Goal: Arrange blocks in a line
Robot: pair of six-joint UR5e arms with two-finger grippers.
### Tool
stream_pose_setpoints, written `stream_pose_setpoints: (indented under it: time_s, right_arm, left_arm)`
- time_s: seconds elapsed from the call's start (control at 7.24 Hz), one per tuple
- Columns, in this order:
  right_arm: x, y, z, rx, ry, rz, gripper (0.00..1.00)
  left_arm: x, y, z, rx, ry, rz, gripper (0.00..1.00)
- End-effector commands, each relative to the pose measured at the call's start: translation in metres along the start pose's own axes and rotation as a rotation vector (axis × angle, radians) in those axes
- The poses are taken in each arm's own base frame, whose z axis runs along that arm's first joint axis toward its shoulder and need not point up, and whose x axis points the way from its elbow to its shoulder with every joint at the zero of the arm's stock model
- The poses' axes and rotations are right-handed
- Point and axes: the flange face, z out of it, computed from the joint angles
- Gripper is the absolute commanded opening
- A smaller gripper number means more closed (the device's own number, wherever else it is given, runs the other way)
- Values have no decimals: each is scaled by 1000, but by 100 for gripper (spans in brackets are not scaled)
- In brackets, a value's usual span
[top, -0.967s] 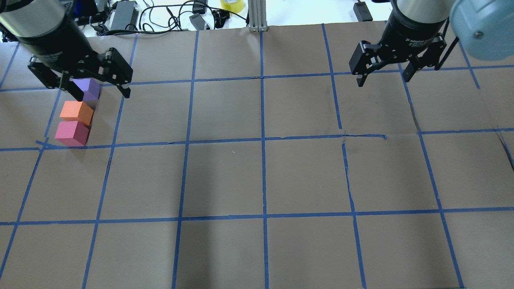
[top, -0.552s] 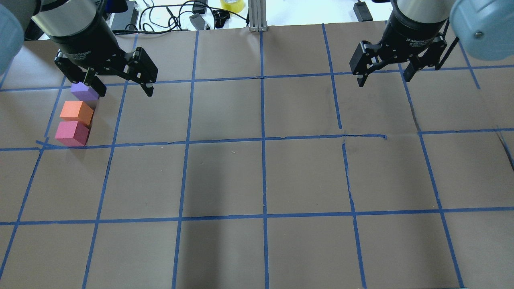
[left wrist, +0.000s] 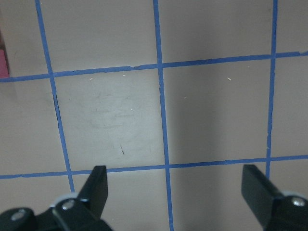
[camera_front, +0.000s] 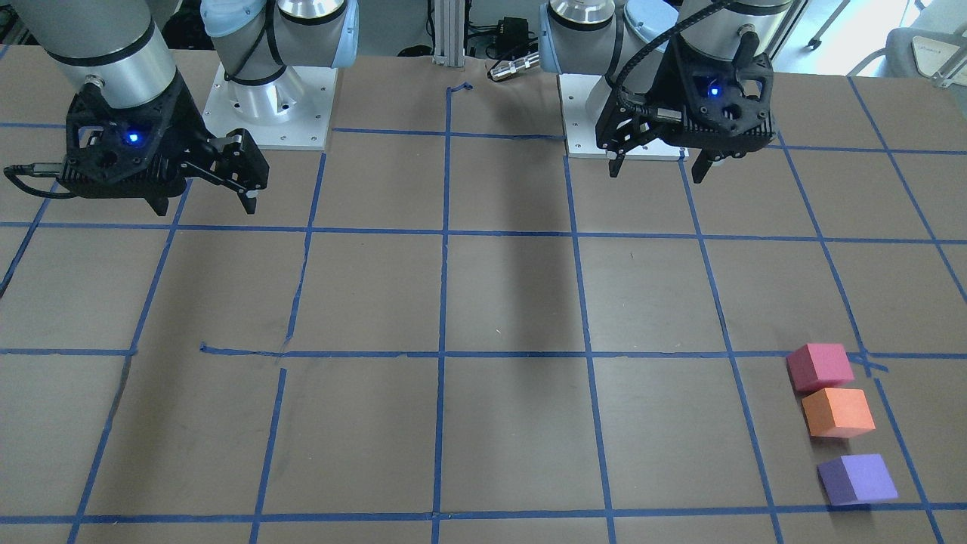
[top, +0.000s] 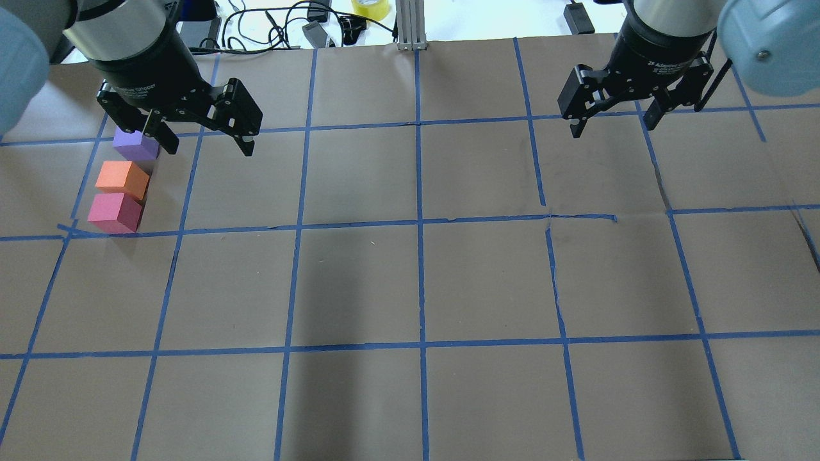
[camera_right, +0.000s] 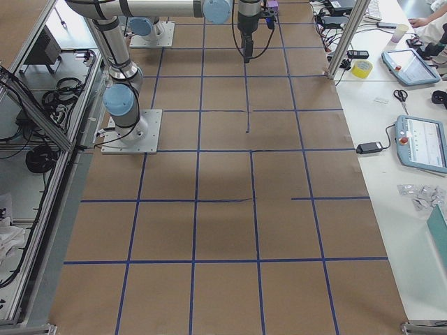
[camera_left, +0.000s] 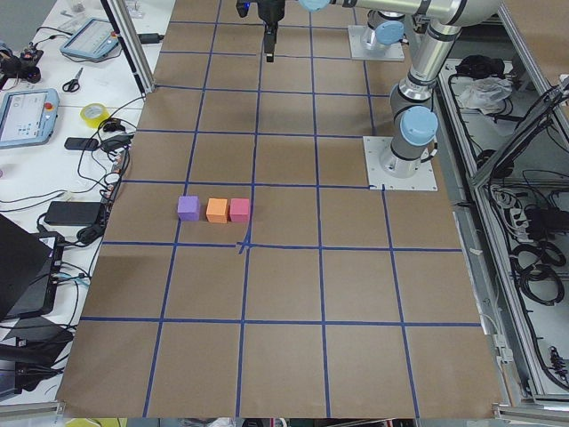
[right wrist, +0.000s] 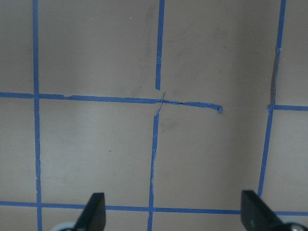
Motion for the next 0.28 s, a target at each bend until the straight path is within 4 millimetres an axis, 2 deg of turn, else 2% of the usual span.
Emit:
stream_pose_setpoints:
  time_s: [0.0,0.14]
  right_arm:
    - [0,0,0,0,0,1,100]
    - [0,0,0,0,0,1,100]
  left_arm:
    - [2,2,0,-1,-2,7,100]
    - [2,4,-2,2,-2,7,100]
